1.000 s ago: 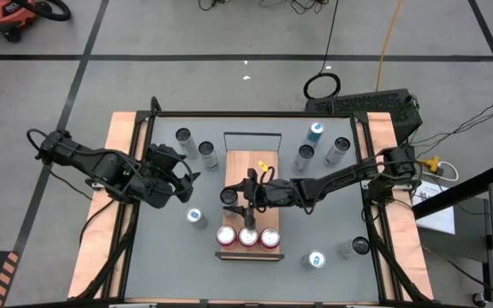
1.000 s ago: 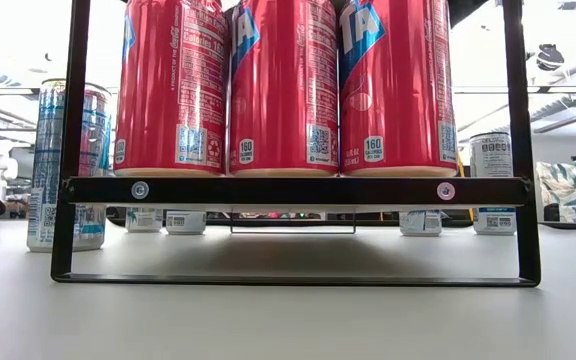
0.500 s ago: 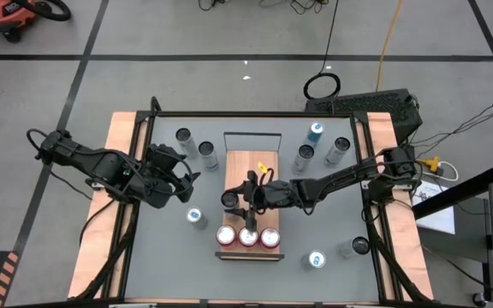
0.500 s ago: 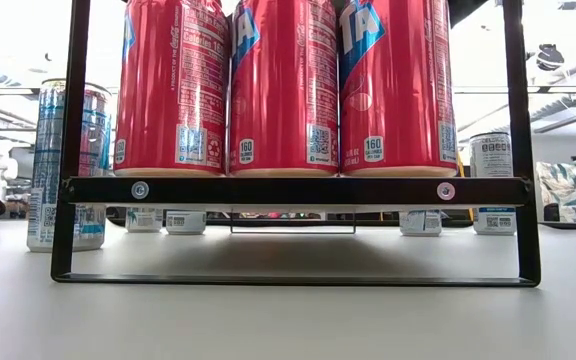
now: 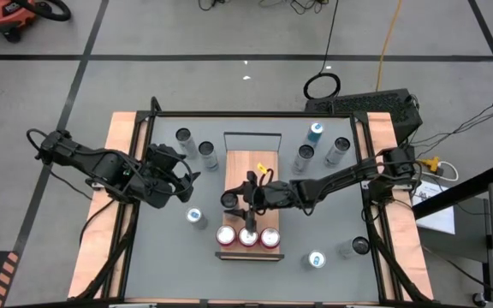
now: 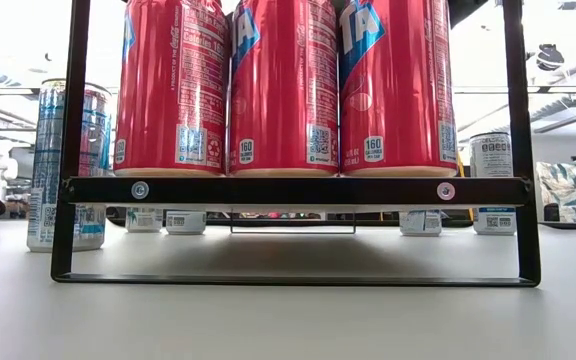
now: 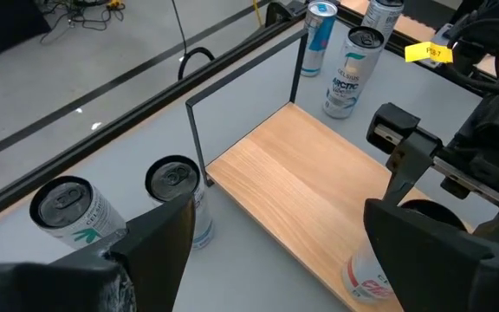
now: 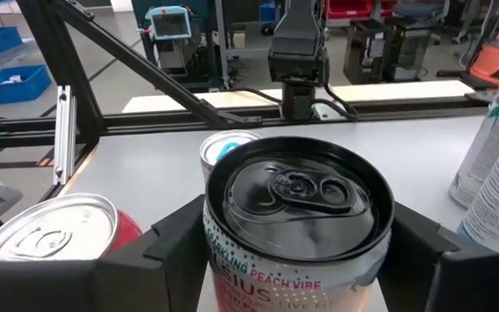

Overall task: Sort soda cans
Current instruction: Put the bottom left white pink soda can on the shelf

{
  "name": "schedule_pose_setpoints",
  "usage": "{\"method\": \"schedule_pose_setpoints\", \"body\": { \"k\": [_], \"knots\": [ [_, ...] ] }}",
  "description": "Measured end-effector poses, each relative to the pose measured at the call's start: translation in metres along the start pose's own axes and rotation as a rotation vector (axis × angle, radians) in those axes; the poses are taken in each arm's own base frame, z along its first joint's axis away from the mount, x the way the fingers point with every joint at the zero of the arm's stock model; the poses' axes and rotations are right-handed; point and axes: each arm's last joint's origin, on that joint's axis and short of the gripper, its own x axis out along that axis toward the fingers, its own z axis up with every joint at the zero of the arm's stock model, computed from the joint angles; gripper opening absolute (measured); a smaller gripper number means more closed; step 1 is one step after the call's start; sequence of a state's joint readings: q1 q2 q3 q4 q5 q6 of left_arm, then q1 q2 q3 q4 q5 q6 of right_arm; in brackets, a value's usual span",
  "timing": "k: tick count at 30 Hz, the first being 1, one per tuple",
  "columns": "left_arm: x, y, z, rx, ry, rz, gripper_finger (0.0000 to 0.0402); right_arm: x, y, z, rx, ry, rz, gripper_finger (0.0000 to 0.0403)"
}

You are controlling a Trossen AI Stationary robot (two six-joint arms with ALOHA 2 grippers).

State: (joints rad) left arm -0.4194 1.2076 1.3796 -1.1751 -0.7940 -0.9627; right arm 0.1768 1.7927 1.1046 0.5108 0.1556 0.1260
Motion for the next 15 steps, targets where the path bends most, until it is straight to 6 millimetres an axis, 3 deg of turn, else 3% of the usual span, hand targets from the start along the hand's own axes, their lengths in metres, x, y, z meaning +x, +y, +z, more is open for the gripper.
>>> {"method": "schedule_pose_setpoints", "body": {
  "k": [15],
  "knots": [
    [0.0001, -0.0005, 0.0003, -0.005, -0.002, -0.004, 0.0333, 0.0039, 0.0001, -0.0042, -0.006, -0.008, 0.0, 0.0231]
  ]
}}
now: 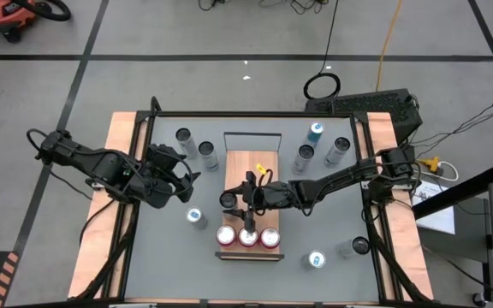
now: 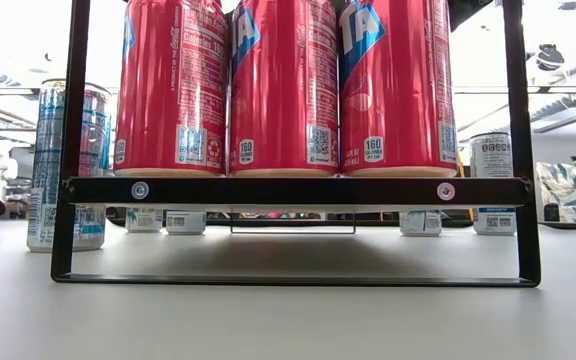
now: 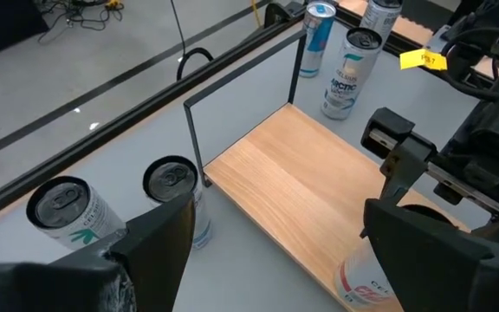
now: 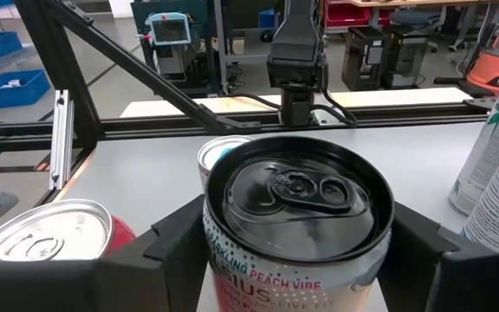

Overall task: Sort soda cans
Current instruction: Put the bottom left white pink soda can on the shelf

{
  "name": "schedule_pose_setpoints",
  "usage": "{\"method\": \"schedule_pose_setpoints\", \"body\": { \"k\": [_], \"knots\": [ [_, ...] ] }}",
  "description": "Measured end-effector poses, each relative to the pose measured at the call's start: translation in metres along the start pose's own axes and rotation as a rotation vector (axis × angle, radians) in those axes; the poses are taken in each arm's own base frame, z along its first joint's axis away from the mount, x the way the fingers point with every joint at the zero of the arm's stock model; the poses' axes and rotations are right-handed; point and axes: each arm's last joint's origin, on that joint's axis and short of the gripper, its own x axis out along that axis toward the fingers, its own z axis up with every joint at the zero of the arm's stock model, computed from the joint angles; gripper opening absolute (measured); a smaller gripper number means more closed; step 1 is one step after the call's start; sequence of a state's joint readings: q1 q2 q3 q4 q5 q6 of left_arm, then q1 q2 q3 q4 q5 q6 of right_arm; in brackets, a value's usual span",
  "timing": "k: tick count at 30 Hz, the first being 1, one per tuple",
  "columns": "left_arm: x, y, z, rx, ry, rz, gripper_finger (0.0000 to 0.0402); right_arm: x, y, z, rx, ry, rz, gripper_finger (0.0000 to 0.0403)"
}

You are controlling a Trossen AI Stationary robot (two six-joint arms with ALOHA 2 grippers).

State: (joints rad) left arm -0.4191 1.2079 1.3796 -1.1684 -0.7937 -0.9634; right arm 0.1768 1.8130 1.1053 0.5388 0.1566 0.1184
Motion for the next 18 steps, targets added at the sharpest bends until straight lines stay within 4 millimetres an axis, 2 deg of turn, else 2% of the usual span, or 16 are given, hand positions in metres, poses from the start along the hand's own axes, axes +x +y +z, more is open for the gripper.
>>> {"method": "schedule_pose_setpoints", "body": {
  "k": [11, 18],
  "knots": [
    [0.0, 0.0, 0.0, 0.0, 0.001, -0.001, 0.0333, 0.0, -0.0001, -0.001, 0.006, 0.011, -0.001, 0.0233],
    [-0.0001, -0.0002, -0.0002, 0.0, 0.006, -0.005, 0.0333, -0.0001, -0.0004, -0.0027, 0.051, 0.025, 0.001, 0.0276]
  ]
}}
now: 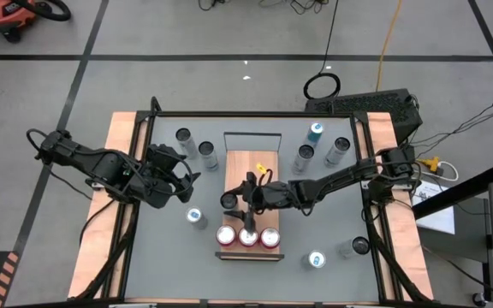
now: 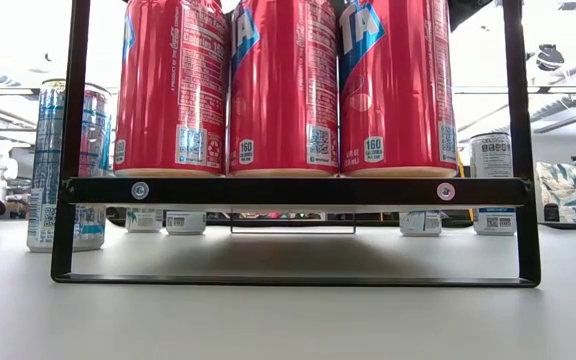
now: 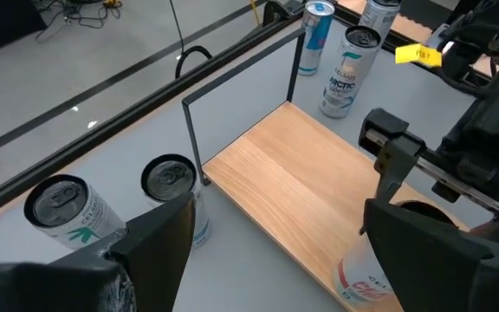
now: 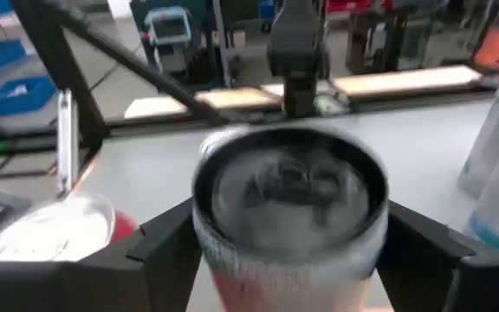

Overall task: Sort soda cans
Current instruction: Put the bottom left white pink soda can on the shelf

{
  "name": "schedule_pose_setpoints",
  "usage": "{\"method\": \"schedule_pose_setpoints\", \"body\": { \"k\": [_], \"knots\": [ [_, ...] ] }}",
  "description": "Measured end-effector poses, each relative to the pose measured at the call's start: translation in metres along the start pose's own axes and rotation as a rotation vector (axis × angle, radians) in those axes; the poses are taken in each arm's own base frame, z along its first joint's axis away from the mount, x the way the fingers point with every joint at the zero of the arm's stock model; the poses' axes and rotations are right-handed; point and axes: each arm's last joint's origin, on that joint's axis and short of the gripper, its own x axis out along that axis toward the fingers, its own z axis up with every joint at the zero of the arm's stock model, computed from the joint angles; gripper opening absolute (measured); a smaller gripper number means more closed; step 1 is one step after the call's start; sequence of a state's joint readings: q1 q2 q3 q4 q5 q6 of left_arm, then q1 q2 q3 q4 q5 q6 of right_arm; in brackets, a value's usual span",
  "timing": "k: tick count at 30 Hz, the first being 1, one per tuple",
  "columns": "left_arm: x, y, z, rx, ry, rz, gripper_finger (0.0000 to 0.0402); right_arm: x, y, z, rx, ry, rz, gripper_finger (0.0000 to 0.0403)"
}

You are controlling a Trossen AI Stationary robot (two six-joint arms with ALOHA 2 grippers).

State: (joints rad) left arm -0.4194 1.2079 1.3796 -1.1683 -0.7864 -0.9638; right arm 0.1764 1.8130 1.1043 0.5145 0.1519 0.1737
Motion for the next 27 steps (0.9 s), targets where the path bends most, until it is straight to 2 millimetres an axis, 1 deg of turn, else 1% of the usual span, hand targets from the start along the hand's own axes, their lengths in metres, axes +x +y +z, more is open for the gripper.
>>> {"method": "schedule_pose_setpoints", "body": {
  "k": [3, 7, 17, 27],
  "knots": [
    [0.0, 0.0, 0.0, 0.0, 0.0, 0.0, 0.0333, 0.0, 0.0, -0.003, 0.005, 0.015, 0.0, 0.0296],
    [0.0, 0.0, 0.0, 0.0, 0.0, -0.001, 0.0333, -0.001, 0.0, -0.003, 0.015, 0.041, -0.006, 0.0308],
    [0.0, 0.0, 0.0, 0.0, 0.001, -0.002, 0.0333, -0.002, 0.0, -0.003, 0.02, 0.045, 0.001, 0.0311],
    [0.0, 0.0, 0.0, 0.001, 0.004, -0.003, 0.0333, -0.008, 0.002, 0.007, 0.042, 0.027, 0.02, 0.0311]
  ]
}}
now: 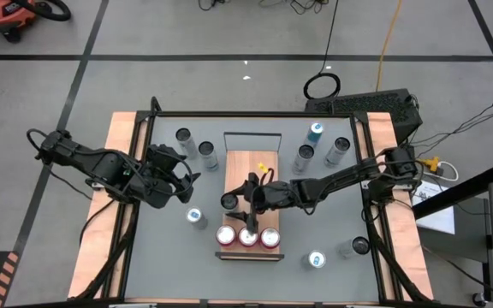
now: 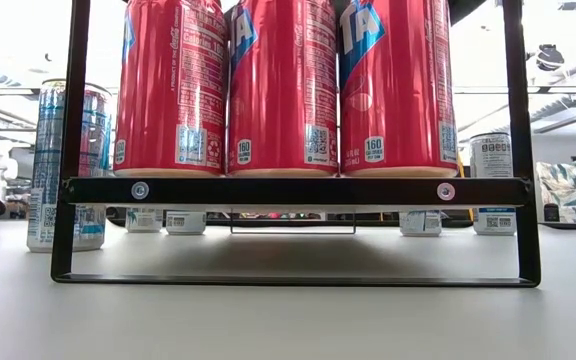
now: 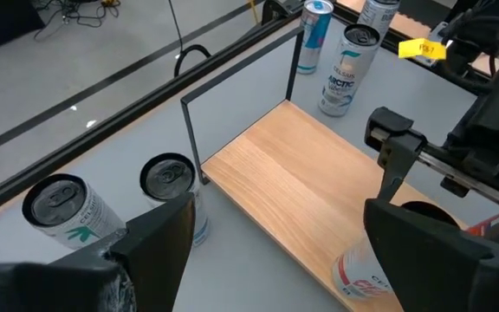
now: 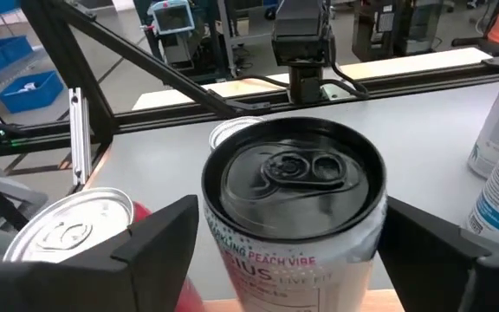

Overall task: Sort soda cans
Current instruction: Put the bottom left white pink soda can on the shelf, then put the top white pink soda can on the shelf and align it with the other white pink soda can

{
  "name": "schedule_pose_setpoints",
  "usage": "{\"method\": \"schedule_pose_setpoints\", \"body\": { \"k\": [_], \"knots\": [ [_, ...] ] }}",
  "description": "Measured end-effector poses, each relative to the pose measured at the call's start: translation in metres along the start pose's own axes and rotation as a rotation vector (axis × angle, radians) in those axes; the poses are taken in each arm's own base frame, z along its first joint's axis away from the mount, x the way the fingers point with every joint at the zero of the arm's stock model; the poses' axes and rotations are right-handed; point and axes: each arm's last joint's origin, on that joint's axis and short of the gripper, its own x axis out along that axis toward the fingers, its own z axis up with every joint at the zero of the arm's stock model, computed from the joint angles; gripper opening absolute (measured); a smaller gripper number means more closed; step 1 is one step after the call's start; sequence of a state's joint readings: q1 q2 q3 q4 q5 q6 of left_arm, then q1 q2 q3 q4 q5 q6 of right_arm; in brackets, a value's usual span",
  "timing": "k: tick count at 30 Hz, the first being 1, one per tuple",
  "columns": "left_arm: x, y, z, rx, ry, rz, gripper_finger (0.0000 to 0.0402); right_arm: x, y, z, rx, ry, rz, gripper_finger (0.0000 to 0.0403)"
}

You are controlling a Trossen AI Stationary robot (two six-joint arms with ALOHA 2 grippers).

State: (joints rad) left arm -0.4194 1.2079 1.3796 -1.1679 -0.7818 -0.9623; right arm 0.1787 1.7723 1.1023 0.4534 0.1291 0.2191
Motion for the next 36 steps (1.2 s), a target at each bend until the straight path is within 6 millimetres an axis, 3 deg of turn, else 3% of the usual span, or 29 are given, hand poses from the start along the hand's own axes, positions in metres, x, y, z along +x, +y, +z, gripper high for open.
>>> {"method": "schedule_pose_setpoints", "body": {
  "k": [10, 20, 27, 36],
  "knots": [
    [-0.003, -0.001, 0.003, -0.059, 0.011, -0.024, 0.0333, -0.015, 0.001, 0.013, 0.033, 0.031, -0.007, 0.0311],
    [-0.005, 0.004, 0.012, -0.136, 0.017, -0.033, 0.0333, -0.062, 0.002, 0.045, 0.091, 0.111, -0.029, 0.0311],
    [0.004, 0.023, 0.025, -0.319, 0.056, 0.01, 0.0333, -0.102, 0.003, 0.072, 0.22, 0.077, -0.023, 0.0311],
    [0.032, 0.075, 0.04, -0.429, 0.225, 0.251, 0.0333, -0.136, -0.009, 0.088, 0.231, 0.082, -0.065, 0.0311]
  ]
}}
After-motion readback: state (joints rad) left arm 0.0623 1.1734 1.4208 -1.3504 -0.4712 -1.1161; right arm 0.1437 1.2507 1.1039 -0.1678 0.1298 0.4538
